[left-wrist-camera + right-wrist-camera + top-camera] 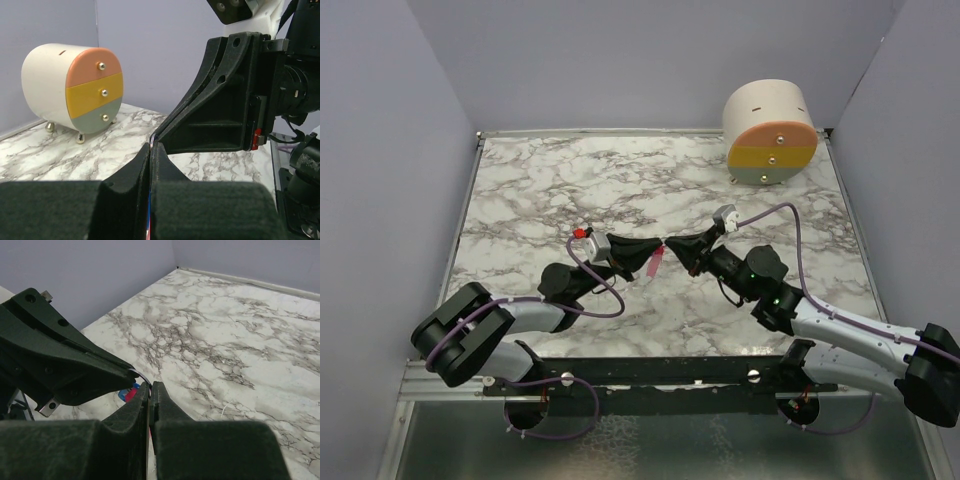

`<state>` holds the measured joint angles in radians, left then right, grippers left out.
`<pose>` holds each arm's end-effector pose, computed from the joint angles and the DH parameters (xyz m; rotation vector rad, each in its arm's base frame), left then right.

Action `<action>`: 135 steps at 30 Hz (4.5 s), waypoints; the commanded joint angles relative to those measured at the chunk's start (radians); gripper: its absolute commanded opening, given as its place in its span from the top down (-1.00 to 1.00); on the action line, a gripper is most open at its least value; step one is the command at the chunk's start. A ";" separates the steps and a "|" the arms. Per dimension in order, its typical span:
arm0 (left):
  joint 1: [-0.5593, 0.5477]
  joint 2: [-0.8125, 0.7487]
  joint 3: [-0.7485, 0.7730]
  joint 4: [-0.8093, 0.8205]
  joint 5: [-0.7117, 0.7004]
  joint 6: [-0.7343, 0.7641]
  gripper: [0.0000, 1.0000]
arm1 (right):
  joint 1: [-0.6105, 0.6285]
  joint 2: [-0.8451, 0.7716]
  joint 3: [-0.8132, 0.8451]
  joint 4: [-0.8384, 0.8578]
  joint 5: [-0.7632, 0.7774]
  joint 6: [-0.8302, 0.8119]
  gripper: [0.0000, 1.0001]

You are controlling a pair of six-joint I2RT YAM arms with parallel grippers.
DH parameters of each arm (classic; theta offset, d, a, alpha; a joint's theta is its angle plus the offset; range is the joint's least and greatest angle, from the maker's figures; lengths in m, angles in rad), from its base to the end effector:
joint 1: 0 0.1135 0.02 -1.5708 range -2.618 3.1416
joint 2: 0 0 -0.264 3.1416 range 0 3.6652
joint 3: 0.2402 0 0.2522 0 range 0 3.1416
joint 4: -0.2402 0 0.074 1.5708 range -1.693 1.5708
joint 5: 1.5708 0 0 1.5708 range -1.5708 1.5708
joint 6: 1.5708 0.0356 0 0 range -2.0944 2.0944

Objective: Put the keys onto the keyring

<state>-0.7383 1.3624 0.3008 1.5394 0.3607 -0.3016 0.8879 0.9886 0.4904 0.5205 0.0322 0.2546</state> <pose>0.1635 -0.1658 0.2365 0.5838 1.0447 -1.1178 0.1449 0.1763 0.2721 -0.4778 1.5437 0.8714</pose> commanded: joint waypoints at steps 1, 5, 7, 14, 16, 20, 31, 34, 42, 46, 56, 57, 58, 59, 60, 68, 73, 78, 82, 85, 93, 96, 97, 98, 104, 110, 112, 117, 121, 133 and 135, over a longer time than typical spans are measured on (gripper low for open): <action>-0.009 0.020 0.023 0.176 0.026 -0.027 1.00 | 0.003 -0.011 0.004 0.045 0.001 0.001 0.99; -0.009 0.025 0.022 0.168 -0.001 -0.037 0.98 | 0.003 -0.034 -0.003 0.034 0.028 -0.004 0.99; -0.006 0.020 0.018 0.159 -0.015 -0.032 0.62 | 0.003 -0.051 -0.001 0.011 0.041 -0.011 0.99; -0.001 -0.077 -0.004 0.032 -0.119 0.038 0.02 | 0.003 -0.101 0.031 -0.125 0.129 0.016 0.98; -0.001 -0.126 -0.014 -0.023 -0.146 0.068 -0.07 | 0.003 -0.107 0.043 -0.158 0.151 0.025 0.98; -0.002 -0.199 -0.023 -0.128 -0.154 0.122 -0.11 | 0.003 -0.112 0.061 -0.208 0.165 0.035 0.99; -0.027 -0.086 -0.038 -0.144 -0.105 0.216 -0.45 | 0.003 -0.104 0.140 -0.303 0.145 0.067 0.99; -0.060 -0.043 -0.039 -0.107 -0.115 0.251 -0.57 | 0.002 -0.088 0.166 -0.331 0.148 0.072 0.99; -0.148 0.018 -0.012 -0.065 -0.246 0.354 -0.98 | 0.003 -0.023 0.215 -0.365 0.133 0.087 0.99; -0.163 0.057 -0.023 0.025 -0.318 0.381 -0.98 | 0.004 -0.004 0.220 -0.369 0.125 0.103 0.98; -0.170 0.209 0.007 0.219 -0.436 0.441 -0.98 | 0.003 -0.004 0.206 -0.377 0.095 0.126 0.98; -0.171 0.219 0.016 0.220 -0.434 0.444 -0.98 | 0.003 -0.006 0.204 -0.375 0.094 0.127 0.99; -0.170 0.226 0.022 0.220 -0.431 0.446 -0.98 | 0.003 -0.007 0.201 -0.375 0.092 0.128 0.99; -0.172 0.231 0.026 0.220 -0.431 0.444 -0.98 | 0.003 -0.008 0.199 -0.375 0.091 0.129 0.98; -0.172 0.233 0.029 0.221 -0.432 0.442 -0.98 | 0.003 -0.008 0.198 -0.375 0.090 0.130 0.99; -0.183 0.219 0.045 0.222 -0.443 0.434 -0.98 | 0.003 0.004 0.187 -0.370 0.087 0.139 0.99; -0.183 0.192 0.048 0.221 -0.457 0.438 -0.98 | 0.004 -0.001 0.176 -0.369 0.093 0.142 0.98; -0.183 0.163 0.053 0.221 -0.495 0.462 -0.98 | 0.003 -0.010 0.162 -0.371 0.095 0.149 0.98; -0.183 0.151 0.054 0.221 -0.514 0.470 -0.98 | 0.003 -0.023 0.156 -0.379 0.097 0.149 0.98; -0.183 0.153 0.061 0.221 -0.522 0.469 -0.98 | 0.003 -0.032 0.150 -0.385 0.095 0.150 0.99; -0.181 0.148 0.057 0.222 -0.559 0.480 -0.98 | 0.003 -0.053 0.145 -0.411 0.102 0.155 0.99; -0.181 0.140 0.051 0.222 -0.573 0.486 -0.98 | 0.003 -0.062 0.144 -0.425 0.107 0.155 0.99; -0.182 0.137 0.049 0.222 -0.577 0.488 -0.98 | 0.003 -0.065 0.143 -0.428 0.108 0.155 0.99; -0.181 0.135 0.049 0.222 -0.582 0.489 -0.98 | 0.003 -0.067 0.141 -0.429 0.110 0.155 0.98; -0.178 0.122 0.044 0.221 -0.614 0.501 -0.98 | 0.003 -0.070 0.151 -0.462 0.108 0.154 0.98; -0.163 0.114 0.041 0.222 -0.623 0.500 -0.98 | 0.003 -0.058 0.176 -0.516 0.101 0.148 0.99; -0.160 0.113 0.039 0.222 -0.622 0.498 -0.98 | 0.004 -0.050 0.188 -0.536 0.099 0.145 0.99; -0.153 0.114 0.030 0.221 -0.621 0.493 -0.98 | 0.003 -0.030 0.218 -0.591 0.095 0.136 0.99; -0.149 0.122 0.016 0.221 -0.617 0.482 -0.98 | 0.003 -0.016 0.243 -0.637 0.097 0.127 0.99; -0.147 0.169 -0.031 0.221 -0.603 0.423 -0.98 | 0.003 0.043 0.350 -0.772 0.135 0.092 0.99; -0.145 0.173 -0.040 0.221 -0.596 0.414 -0.98 | 0.003 0.059 0.373 -0.798 0.145 0.088 0.99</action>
<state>-0.8967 1.5177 0.2871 1.5402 -0.2268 0.1440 0.8894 1.0290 0.8017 -0.1894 0.1413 0.3714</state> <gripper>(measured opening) 0.991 0.013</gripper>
